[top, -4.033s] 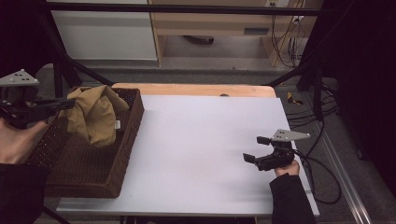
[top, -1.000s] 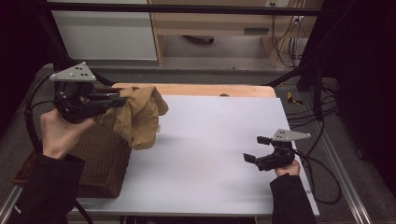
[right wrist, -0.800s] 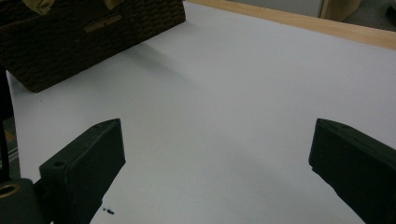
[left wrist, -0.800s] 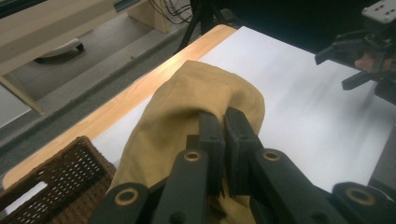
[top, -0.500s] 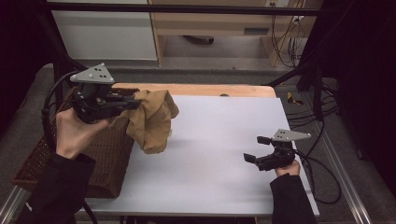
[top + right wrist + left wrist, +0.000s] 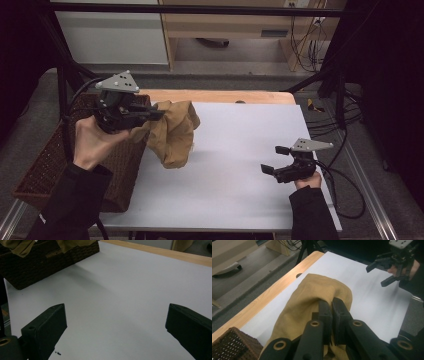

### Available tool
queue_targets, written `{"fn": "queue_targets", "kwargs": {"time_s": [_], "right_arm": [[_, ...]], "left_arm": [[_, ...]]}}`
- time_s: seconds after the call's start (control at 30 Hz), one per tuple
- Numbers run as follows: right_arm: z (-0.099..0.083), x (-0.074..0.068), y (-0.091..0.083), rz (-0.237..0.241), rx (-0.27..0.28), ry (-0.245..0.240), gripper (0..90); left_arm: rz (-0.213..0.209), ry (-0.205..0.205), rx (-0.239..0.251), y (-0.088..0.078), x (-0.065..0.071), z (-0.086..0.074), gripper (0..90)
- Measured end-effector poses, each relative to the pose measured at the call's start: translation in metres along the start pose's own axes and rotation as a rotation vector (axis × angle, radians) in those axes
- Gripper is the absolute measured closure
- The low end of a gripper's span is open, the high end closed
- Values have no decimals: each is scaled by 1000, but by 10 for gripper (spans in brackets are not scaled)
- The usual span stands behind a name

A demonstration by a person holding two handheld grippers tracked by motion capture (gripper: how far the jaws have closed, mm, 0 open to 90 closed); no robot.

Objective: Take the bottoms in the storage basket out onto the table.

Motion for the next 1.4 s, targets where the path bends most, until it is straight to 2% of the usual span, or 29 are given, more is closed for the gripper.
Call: {"fn": "queue_targets", "kwargs": {"time_s": [0.17,0.43,1.07,1.4], "right_arm": [[0,0,1,-1,-2,-3,41],[0,0,0,1,2,0,42],[0,0,0,-1,-2,-1,41],[0,0,0,-2,-3,-1,41]], "left_arm": [[-15,25,-3,4,9,5,865],[-41,39,-23,14,18,3,865],[-76,62,-126,48,31,-21,864],[-92,68,-155,65,39,-33,863]]}}
Point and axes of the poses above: each handheld gripper's, and its own axes: y roughly forward along the jaws, z roughly out of its top, x roughly to its right, the point moved 8 cm from there along y, roughly forward along the jaws, and after that the axes turned 11 degrees about z, right-handed, at the moved point
